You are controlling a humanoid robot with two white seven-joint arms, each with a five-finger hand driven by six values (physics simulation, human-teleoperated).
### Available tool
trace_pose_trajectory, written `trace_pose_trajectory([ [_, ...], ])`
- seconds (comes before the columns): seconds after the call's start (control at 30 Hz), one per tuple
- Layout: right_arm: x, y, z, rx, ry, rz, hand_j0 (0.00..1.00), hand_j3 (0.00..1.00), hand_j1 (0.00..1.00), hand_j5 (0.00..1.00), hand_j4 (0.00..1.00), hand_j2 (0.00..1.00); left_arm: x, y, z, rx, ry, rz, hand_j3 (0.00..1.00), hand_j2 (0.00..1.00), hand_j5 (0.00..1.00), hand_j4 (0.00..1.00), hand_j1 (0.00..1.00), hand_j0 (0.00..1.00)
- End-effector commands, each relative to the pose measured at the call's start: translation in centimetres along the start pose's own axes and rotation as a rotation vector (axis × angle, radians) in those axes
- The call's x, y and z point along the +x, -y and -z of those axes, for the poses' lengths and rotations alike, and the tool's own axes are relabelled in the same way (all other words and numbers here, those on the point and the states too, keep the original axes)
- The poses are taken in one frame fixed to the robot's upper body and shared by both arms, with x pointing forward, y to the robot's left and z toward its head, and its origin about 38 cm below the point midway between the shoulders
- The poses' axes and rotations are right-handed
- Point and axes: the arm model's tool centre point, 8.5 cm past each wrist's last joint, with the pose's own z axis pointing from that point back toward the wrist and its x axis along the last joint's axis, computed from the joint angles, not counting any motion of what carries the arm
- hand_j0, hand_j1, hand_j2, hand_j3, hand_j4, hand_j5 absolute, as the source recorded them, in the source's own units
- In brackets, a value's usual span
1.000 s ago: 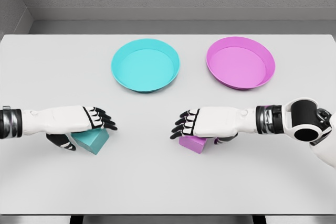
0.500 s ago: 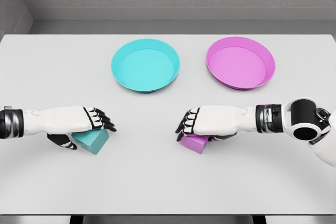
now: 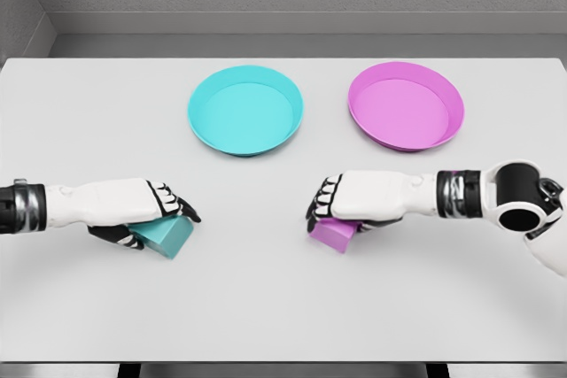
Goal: Place the blocks in the corresponding plates according to their colors
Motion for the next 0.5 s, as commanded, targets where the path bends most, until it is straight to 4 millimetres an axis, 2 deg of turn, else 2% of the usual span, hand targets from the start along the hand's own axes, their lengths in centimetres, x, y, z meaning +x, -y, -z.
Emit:
trace_pose_trajectory([
  [0.0,-0.6,0.0,-0.4,-0.007,-0.019,0.013,0.66,0.66,0.66,0.66,0.66,0.66,0.1,0.0,0.1,0.002,0.002,0.000,0.58,0.58,0.58,0.58,0.58,0.58],
  [0.07,-1.1,0.6,-1.0,-0.025,-0.040,0.008,0.66,0.66,0.66,0.66,0.66,0.66,0.0,-0.2,0.1,0.007,0.003,0.002,0.56,0.56,0.56,0.56,0.56,0.56],
  [0.17,-1.8,0.3,-1.2,-0.021,-0.057,0.025,0.66,0.66,0.66,0.66,0.66,0.66,-0.1,-1.4,0.1,0.024,0.003,0.022,0.54,0.54,0.54,0.54,0.54,0.54],
  [0.3,-2.7,1.3,-2.5,-0.064,-0.093,0.030,0.66,0.66,0.66,0.66,0.66,0.66,-0.1,-4.4,0.9,0.079,0.017,0.068,0.54,0.54,0.54,0.54,0.54,0.54],
  [0.47,-4.0,1.7,-3.8,-0.099,-0.127,0.063,0.66,0.66,0.66,0.66,0.66,0.66,-1.4,-6.5,1.7,0.127,0.001,0.073,0.49,0.49,0.49,0.49,0.49,0.49],
])
